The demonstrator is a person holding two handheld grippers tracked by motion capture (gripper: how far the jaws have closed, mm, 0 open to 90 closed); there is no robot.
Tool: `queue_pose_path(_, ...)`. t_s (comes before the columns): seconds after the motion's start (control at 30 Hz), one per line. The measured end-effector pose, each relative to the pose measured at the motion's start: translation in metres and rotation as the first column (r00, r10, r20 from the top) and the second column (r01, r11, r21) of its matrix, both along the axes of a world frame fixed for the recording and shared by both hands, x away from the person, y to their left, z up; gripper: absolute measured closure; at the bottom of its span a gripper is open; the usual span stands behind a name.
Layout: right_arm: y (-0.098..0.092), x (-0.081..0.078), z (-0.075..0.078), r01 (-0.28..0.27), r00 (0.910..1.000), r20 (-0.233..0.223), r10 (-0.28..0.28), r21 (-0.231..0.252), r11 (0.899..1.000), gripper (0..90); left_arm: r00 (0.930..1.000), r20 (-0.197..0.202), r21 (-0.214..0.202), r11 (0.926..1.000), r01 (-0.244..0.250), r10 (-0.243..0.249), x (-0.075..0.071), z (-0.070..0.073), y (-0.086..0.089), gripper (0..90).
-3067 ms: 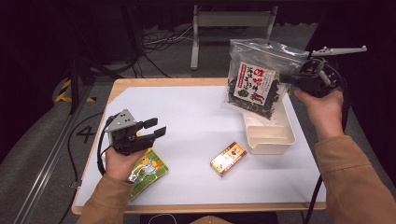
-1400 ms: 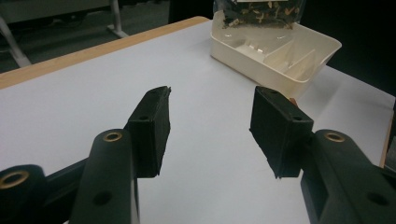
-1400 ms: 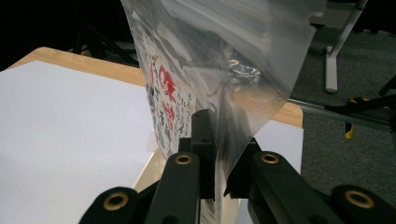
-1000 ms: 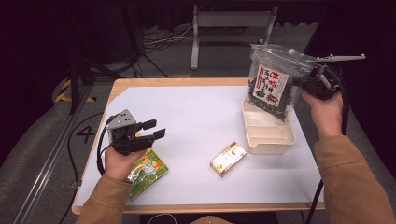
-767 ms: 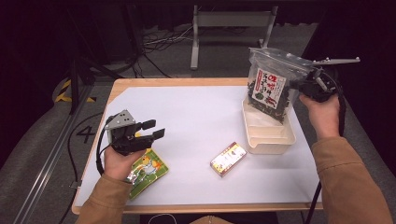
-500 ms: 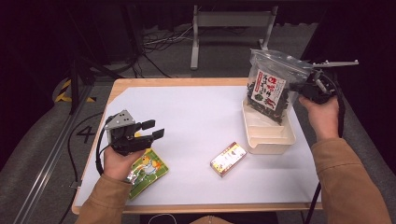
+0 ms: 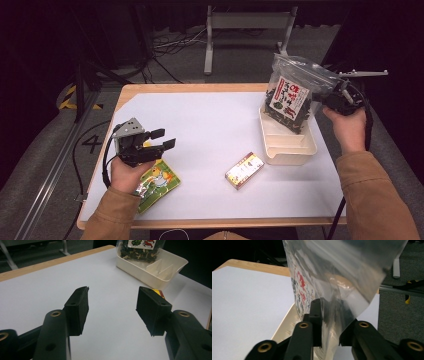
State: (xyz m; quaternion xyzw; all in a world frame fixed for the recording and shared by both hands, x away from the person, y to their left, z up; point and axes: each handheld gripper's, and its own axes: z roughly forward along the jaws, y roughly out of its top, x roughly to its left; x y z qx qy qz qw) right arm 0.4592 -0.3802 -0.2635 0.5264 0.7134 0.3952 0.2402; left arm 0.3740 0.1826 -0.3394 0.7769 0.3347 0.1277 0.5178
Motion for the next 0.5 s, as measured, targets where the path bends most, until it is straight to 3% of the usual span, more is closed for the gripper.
queue_pose_path(0.23, -0.005, -0.010, 0.000, 0.005, 0.9982, 0.060, -0.006, 0.019, 1.000, 48.2, 0.9998, -0.011, -0.005, 0.9998, -0.017, 0.016, 0.001, 0.000, 0.004, 38.6)
queue_pose_path(0.5, -0.007, -0.029, 0.004, -0.012, 0.9948, 0.101, 0.013, -0.017, 1.000, 43.2, 0.9993, -0.005, -0.006, 0.9993, -0.037, 0.037, 0.001, 0.002, 0.011, 35.9)
